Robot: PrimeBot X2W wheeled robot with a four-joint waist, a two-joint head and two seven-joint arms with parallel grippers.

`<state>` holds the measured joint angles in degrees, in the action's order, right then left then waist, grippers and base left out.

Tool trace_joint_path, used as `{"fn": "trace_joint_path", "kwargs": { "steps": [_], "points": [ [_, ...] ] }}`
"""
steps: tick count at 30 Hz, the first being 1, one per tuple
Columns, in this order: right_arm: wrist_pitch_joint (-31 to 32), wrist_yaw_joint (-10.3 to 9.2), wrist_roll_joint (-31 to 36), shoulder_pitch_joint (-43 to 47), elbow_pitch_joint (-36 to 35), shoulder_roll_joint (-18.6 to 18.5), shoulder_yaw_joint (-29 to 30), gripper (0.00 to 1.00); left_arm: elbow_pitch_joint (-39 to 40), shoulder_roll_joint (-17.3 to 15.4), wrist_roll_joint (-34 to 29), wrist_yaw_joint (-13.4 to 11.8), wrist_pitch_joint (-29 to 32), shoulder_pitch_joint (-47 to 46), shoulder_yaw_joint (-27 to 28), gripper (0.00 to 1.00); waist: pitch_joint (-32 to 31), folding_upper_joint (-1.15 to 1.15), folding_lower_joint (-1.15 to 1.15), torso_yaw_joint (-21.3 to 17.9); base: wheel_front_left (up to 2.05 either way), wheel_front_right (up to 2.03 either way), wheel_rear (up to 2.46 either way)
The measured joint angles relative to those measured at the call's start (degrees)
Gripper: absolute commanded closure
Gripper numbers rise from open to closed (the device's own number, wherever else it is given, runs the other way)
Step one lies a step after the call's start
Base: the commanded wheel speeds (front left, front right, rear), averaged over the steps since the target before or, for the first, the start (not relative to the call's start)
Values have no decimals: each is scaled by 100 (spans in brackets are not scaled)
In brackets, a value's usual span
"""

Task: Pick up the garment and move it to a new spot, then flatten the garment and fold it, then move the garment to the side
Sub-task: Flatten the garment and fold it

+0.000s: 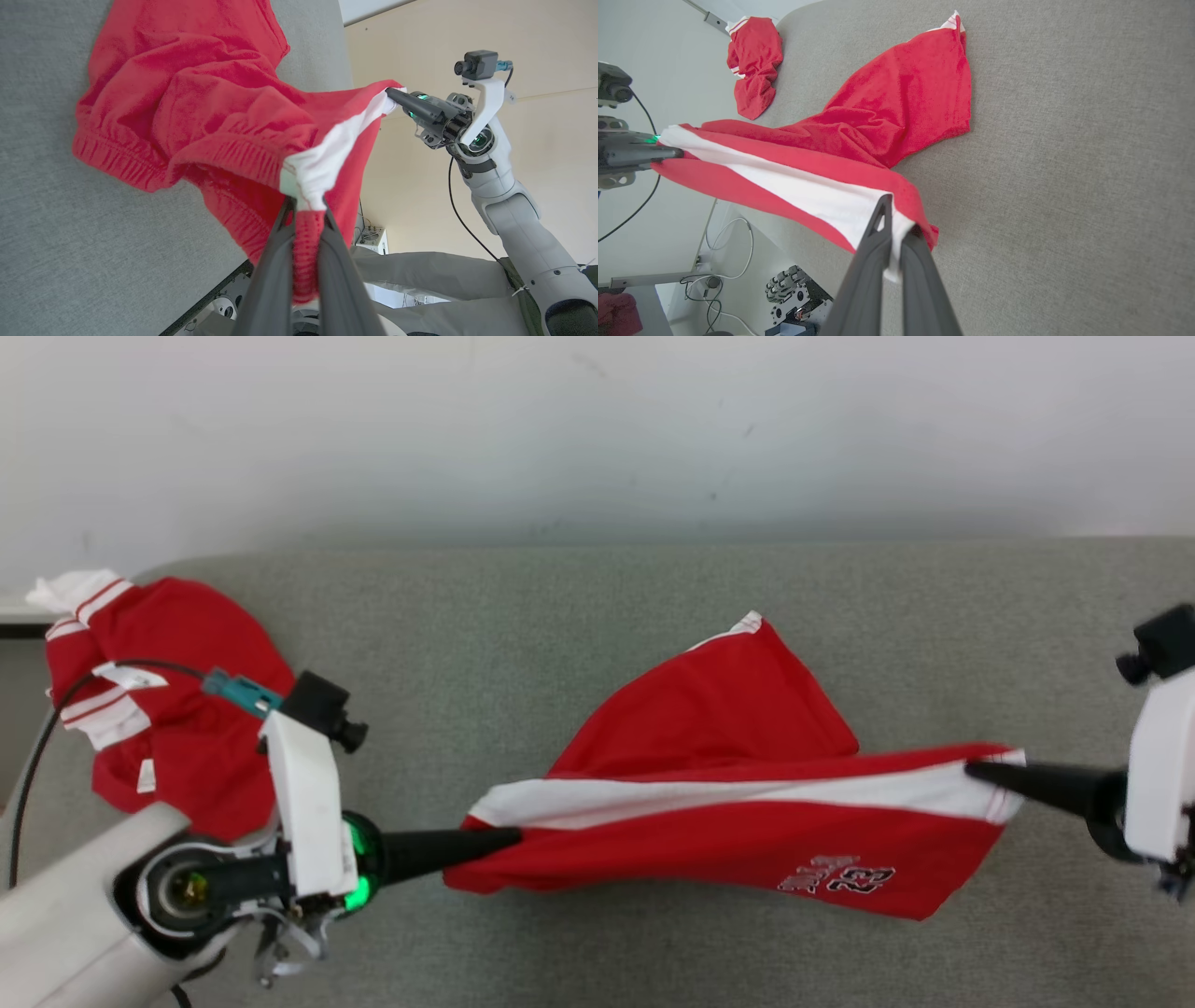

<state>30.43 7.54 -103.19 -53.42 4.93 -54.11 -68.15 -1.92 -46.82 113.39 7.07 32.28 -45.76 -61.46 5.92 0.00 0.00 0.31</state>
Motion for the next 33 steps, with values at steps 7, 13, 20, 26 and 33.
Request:
{"fn": "trace_joint_path", "kwargs": {
  "steps": [7,13,20,26,33],
  "points": [
    [127,0,91,-980,1121,928,-82,100,-297,41,-29,15,147,-159,209,100,433,0,0,199,0,0,0],
    [125,0,488,-1619,1882,1428,-157,100,-185,357,-194,22,224,-279,431,100,807,0,1,448,0,0,0],
    [-115,0,1020,-1998,2465,1840,-204,100,-51,671,-534,22,349,-305,620,100,1233,0,1,742,0,0,0],
    [-234,0,1272,-2136,2941,2018,-241,100,-105,970,-798,22,332,-333,838,100,1563,0,1,928,0,0,0],
    [-477,0,1481,-2298,3361,2278,-236,100,-426,1167,-935,22,431,-409,1013,91,1922,0,1,1021,0,0,0]
  ]
}}
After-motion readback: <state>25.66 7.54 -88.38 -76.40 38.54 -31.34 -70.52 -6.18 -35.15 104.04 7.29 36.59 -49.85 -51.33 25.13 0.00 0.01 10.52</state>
